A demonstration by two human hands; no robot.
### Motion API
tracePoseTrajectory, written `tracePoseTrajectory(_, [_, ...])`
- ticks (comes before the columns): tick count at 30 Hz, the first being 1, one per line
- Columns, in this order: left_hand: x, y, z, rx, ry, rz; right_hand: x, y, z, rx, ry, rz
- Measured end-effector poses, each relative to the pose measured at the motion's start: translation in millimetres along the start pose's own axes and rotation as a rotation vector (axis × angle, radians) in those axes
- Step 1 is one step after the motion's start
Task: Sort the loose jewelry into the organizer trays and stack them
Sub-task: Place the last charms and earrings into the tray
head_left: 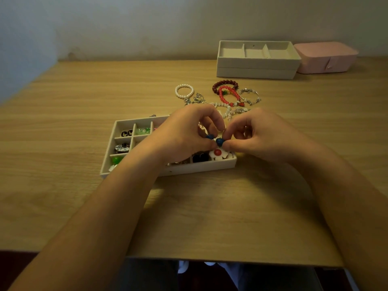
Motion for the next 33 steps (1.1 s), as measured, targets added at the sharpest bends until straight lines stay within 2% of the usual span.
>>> tracePoseTrajectory(7, [-0.2,-0.9,-1.0,0.024,-0.013,-0.033,-3.4,-0.7,-11.1,-0.035,0.122,-0.036])
tracePoseTrajectory(19, [-7.8,-3.7,0.4,0.034,-0.157,0.047,-7.8,-0.2,-8.0,-0.062,0.014,0.034])
tracePoseTrajectory(26, [-4.7,-3.6,-1.9,0.052,-0.095,0.066,-7.6,-0.5,-6.7,-0.066,-0.038,0.04])
tracePoseTrajectory(33, [1.4,-1.9,-1.8,0.025,0.009,0.007,-3.9,2.2,-10.2,-0.049,-0.007,0.027])
Point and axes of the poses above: each hand's wrist, its own y-axis away from the middle knuckle, its own x-axis out of the back of the hand, z = x × y, the point moved 3 cm from there along -y, towards the middle knuckle, and after that the axes turned 5 degrees about x, right-handed, at the moved point
